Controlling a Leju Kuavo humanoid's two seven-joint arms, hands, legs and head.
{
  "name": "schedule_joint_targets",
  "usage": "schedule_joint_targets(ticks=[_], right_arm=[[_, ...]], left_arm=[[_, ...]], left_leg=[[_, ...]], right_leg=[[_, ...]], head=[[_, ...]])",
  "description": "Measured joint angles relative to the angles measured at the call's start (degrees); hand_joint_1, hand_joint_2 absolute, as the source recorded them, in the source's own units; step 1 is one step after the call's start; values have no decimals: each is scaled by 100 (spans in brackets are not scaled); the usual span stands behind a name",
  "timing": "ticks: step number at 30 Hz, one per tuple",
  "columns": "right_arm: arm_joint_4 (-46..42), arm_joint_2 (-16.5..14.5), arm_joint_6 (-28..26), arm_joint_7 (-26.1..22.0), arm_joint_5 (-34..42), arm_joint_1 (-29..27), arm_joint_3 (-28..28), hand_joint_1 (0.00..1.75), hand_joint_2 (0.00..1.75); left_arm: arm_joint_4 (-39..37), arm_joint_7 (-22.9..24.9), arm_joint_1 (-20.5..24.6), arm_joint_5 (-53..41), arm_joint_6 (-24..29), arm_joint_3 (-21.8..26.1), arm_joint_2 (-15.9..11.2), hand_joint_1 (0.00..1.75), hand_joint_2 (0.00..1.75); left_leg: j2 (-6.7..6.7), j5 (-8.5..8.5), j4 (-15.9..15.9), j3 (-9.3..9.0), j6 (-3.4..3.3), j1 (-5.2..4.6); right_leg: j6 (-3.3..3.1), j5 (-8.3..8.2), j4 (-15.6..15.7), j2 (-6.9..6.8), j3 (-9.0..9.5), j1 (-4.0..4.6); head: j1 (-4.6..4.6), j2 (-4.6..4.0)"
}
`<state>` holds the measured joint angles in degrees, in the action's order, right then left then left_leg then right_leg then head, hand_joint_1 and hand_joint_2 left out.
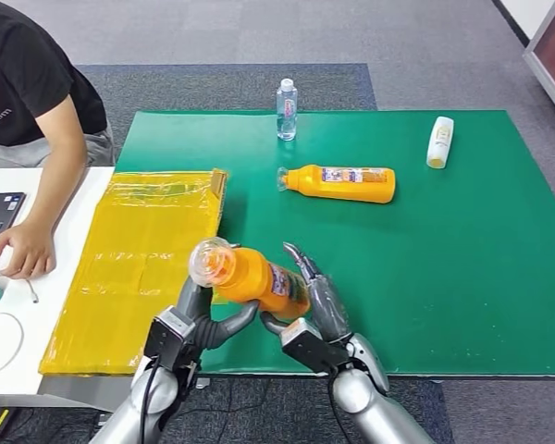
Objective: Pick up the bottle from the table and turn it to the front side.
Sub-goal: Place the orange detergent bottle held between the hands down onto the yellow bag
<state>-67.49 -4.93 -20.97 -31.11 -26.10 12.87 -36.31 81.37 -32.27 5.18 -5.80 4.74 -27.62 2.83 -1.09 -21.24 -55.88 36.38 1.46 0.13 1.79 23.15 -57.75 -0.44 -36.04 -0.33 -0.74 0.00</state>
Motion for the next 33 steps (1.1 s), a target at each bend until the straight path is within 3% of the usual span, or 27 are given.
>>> schedule_joint_targets(ticks=[19, 23, 28, 33], right_arm=[[-39, -95, -198, -37, 13, -104, 116, 0, 175], [-39, -111, -205, -32, -1, -116, 130, 0, 175], [-49, -113, -204, -9, -77, -169, 181, 0, 175], [-78, -121, -155, 22, -172, -271, 307, 0, 175]], left_arm=[[275, 22, -143, -860, 498, 270, -356, 175, 175], [375, 154, -151, -1452, 707, 271, -471, 175, 175], [415, 811, -41, -3141, 950, 302, -1028, 175, 175], [411, 1163, 192, -3888, 475, 506, -1616, 175, 175]], left_leg=[[0, 0, 0, 0, 1, 1], [0, 0, 0, 0, 1, 1], [-1, 2, 0, -1, 10, 9], [0, 4, 0, -3, 18, 21]], right_leg=[[-3, 2, -1, 0, -1, 2], [-4, 2, -1, 0, -1, 1], [-11, 4, -6, 2, -5, 11], [-22, 9, -11, -2, -1, 22]], head=[[1, 0], [1, 0], [-1, 0], [1, 0]])
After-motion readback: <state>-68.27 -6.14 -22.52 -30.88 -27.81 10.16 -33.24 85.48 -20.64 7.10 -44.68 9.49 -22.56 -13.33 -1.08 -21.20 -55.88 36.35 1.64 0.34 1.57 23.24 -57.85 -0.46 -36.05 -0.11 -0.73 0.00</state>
